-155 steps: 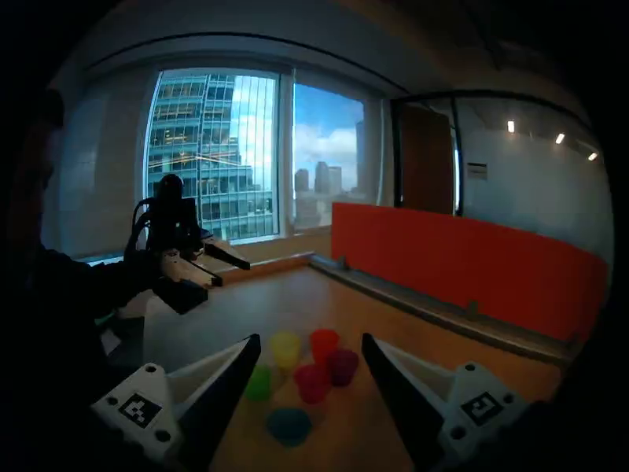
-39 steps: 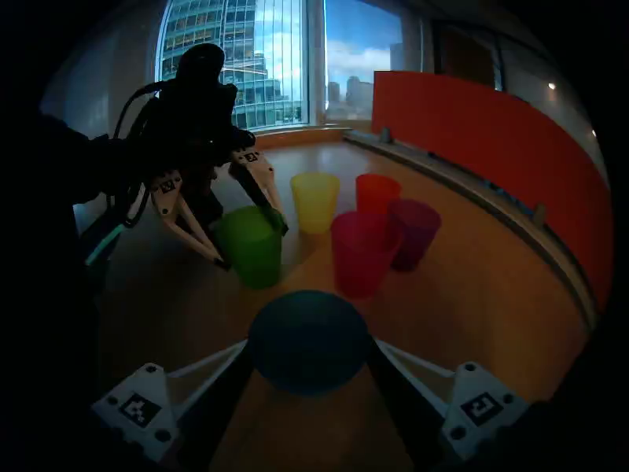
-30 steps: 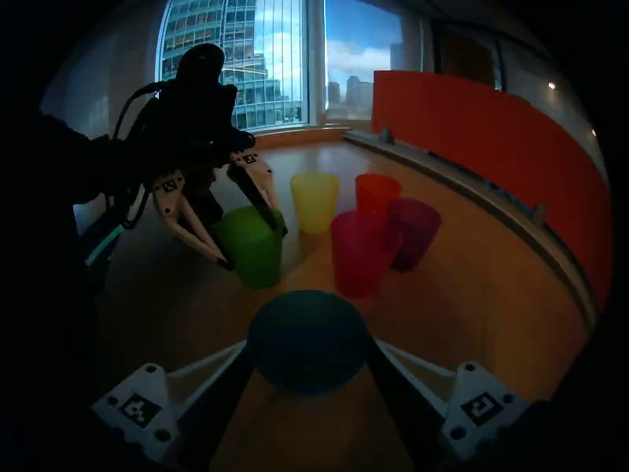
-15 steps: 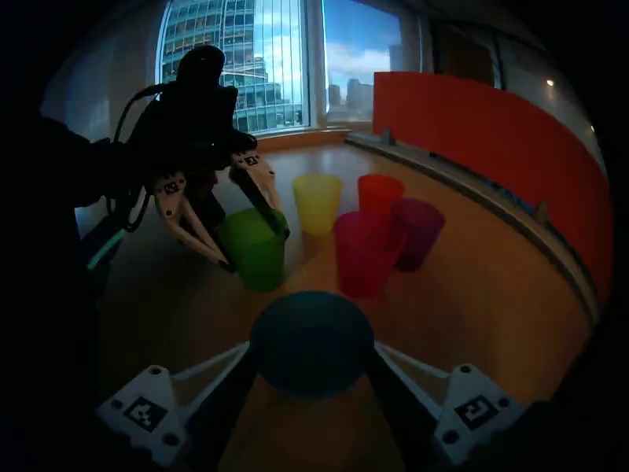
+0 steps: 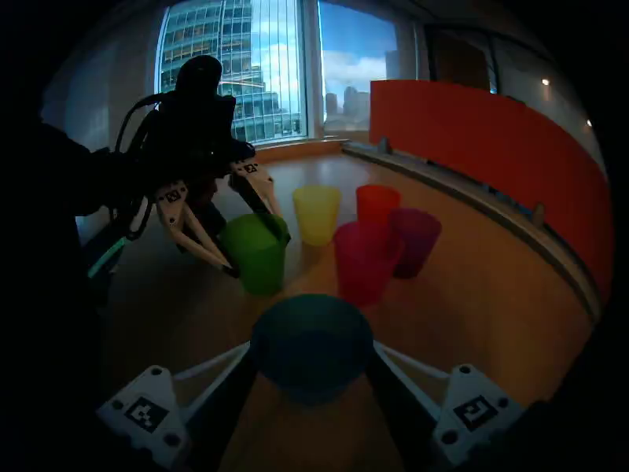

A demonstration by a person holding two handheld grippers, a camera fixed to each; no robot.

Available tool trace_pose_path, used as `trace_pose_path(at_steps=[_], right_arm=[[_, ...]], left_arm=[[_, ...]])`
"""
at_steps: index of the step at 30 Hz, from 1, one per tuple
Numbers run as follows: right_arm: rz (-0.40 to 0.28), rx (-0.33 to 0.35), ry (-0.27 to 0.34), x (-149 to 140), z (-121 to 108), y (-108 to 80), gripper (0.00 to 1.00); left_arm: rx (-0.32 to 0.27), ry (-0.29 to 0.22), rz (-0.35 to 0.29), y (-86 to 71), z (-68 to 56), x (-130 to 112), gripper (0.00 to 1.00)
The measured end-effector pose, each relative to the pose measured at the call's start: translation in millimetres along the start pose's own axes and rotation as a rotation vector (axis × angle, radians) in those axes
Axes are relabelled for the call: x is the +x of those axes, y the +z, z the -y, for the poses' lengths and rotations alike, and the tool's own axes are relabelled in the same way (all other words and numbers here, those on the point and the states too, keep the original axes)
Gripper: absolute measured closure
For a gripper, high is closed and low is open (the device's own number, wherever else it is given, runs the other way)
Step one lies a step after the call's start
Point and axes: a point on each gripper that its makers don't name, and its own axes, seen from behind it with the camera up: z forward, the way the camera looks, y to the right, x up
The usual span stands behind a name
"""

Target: Pour water

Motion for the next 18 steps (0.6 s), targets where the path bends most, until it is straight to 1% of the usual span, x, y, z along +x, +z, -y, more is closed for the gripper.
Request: trace_pose_path(at_steps=[6, 9, 18], right_arm=[[-0.041, -0.023, 0.004, 17, -3, -9.8, 0.1], [-0.063, -0.036, 0.008, 25, -4, -16.0, 0.1], [-0.152, -0.089, 0.008, 55, -6, -40.5, 0.1]], left_arm=[[0.019, 0.006, -0.031, -7.8, -1.7, 14, 0.12], [0.03, 0.003, -0.056, -11.6, -2.7, 25, 0.12], [0.078, 0.006, -0.167, -30.2, -3.9, 64, 0.12]])
